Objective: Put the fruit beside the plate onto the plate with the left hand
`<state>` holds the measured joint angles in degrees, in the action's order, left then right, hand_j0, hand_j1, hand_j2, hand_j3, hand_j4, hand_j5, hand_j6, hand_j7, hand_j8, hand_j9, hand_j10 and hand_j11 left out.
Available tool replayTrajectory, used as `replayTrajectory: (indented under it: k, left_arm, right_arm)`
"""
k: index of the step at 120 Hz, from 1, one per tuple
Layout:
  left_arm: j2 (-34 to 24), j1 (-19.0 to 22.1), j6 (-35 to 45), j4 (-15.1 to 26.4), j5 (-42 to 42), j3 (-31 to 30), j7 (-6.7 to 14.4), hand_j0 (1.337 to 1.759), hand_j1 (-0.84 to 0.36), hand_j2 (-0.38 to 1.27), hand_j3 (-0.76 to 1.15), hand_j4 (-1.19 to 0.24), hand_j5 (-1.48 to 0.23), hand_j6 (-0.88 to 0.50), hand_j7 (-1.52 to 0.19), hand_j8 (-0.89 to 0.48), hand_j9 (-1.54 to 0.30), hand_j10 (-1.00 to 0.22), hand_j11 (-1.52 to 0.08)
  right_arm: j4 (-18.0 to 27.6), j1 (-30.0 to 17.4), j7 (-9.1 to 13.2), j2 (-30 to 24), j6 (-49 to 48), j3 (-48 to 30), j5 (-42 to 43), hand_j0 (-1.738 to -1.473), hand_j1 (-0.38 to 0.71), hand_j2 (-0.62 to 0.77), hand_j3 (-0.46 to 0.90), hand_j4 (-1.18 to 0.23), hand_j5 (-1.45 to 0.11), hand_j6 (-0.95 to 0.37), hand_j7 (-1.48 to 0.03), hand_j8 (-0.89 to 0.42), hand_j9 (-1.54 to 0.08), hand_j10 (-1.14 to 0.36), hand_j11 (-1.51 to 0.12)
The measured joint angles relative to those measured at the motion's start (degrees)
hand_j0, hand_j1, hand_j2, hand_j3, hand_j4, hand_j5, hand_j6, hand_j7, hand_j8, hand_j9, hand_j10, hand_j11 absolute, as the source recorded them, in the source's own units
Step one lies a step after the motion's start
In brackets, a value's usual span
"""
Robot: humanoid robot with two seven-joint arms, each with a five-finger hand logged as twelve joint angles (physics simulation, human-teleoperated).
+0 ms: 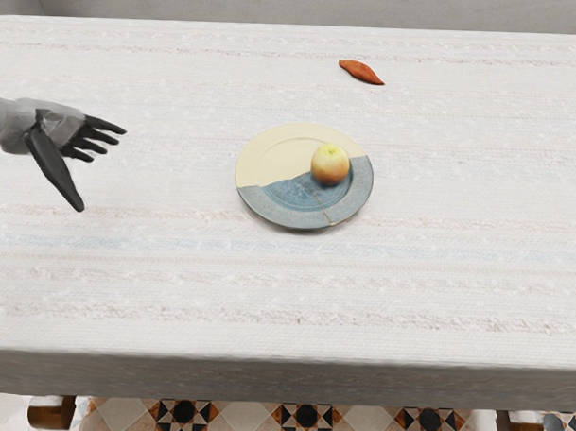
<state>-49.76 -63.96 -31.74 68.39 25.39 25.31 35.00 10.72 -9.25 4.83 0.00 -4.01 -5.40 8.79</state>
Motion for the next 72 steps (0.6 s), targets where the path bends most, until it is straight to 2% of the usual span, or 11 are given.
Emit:
replayTrajectory:
  k: [11,16,28,36,47,60,72]
  left_arm:
    - [-4.7,0.9,-1.9,0.0,-3.2,0.4,0.0,1.658,0.32,0.01,0.0,-0.02,-0.03,-0.02,-0.03,-0.02,-0.03,-0.02,-0.03]
    - [-5.0,1.0,-2.4,-0.1,-4.2,0.5,-0.1,1.658,0.32,0.01,0.0,-0.02,-0.03,-0.02,-0.03,-0.02,-0.03,-0.02,-0.03]
    - [-4.6,1.1,-2.9,-0.2,-7.1,0.9,-2.1,1.658,0.33,0.01,0.0,-0.02,-0.03,-0.02,-0.03,-0.02,-0.03,-0.02,-0.03]
    - [-4.3,2.7,-3.1,-0.3,-10.4,1.0,-2.7,1.658,0.33,0.0,0.0,-0.02,-0.02,-0.02,-0.02,-0.02,-0.02,-0.02,-0.02]
    - [-4.2,6.5,-3.2,-0.6,-14.9,1.0,-3.1,1.658,0.33,0.0,0.0,-0.02,-0.02,-0.02,-0.02,-0.01,-0.02,-0.01,-0.02]
    - [-4.9,6.9,-3.3,-1.5,-17.6,1.0,-3.2,1.658,0.34,0.0,0.0,-0.01,-0.01,-0.01,-0.01,-0.01,-0.01,-0.01,-0.01]
    - [-5.9,6.9,-3.3,-4.1,-19.5,1.0,-3.2,1.658,0.34,0.0,0.0,-0.01,-0.01,-0.01,-0.01,-0.01,-0.01,-0.01,-0.01]
  right_arm:
    - [0.0,0.0,0.0,0.0,0.0,0.0,0.0,-1.658,-0.32,0.0,0.0,-0.02,-0.03,-0.02,-0.03,-0.02,-0.03,-0.02,-0.03]
    - [0.0,0.0,0.0,0.0,0.0,0.0,0.0,-1.658,-0.32,0.0,0.0,-0.02,-0.03,-0.02,-0.03,-0.02,-0.03,-0.02,-0.03]
    - [0.0,0.0,0.0,0.0,0.0,0.0,0.0,-1.658,-0.32,0.0,0.0,-0.02,-0.03,-0.02,-0.03,-0.02,-0.03,-0.02,-0.03]
    - [0.0,0.0,0.0,0.0,0.0,0.0,0.0,-1.658,-0.32,0.0,0.0,-0.02,-0.03,-0.02,-0.03,-0.02,-0.03,-0.02,-0.03]
    - [0.0,0.0,0.0,0.0,0.0,0.0,0.0,-1.658,-0.32,0.0,0.0,-0.02,-0.03,-0.02,-0.03,-0.02,-0.03,-0.02,-0.03]
    - [0.0,0.0,0.0,0.0,0.0,-0.1,0.0,-1.658,-0.32,0.0,0.0,-0.02,-0.03,-0.02,-0.03,-0.02,-0.03,-0.02,-0.03]
    - [0.0,0.0,0.0,0.0,0.0,0.0,0.0,-1.658,-0.32,0.0,0.0,-0.02,-0.03,-0.02,-0.03,-0.02,-0.03,-0.02,-0.03]
